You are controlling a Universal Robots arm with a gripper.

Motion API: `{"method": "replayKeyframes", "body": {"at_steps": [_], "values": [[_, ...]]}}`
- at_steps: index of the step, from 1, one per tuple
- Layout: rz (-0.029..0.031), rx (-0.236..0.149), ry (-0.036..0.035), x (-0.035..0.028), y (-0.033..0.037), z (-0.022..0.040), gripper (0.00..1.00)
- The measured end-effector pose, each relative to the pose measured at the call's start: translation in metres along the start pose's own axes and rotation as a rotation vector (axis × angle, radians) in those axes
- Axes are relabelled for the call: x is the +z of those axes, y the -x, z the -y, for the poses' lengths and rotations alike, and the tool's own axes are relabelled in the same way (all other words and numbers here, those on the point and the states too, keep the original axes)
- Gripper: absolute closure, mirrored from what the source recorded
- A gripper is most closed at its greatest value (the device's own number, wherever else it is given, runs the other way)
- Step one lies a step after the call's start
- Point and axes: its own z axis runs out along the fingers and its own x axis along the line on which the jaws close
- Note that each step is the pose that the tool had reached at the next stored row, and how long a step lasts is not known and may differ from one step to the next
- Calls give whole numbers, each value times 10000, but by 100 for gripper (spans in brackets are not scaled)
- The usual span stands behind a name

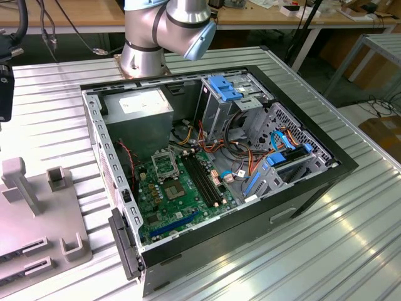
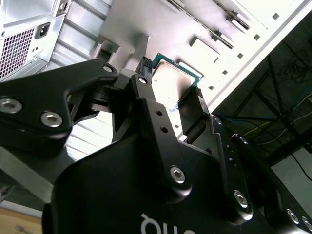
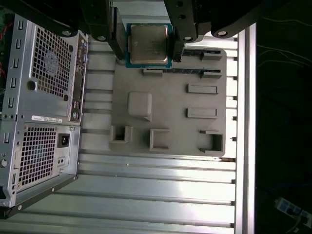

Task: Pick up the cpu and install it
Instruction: 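Pick up the cpu and move it towards the insertion slot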

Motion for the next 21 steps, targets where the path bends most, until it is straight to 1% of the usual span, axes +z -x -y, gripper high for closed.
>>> {"method": "replayKeyframes", "body": {"at_steps": [21], "values": [[13,0,-1,8,54,3,53]]}}
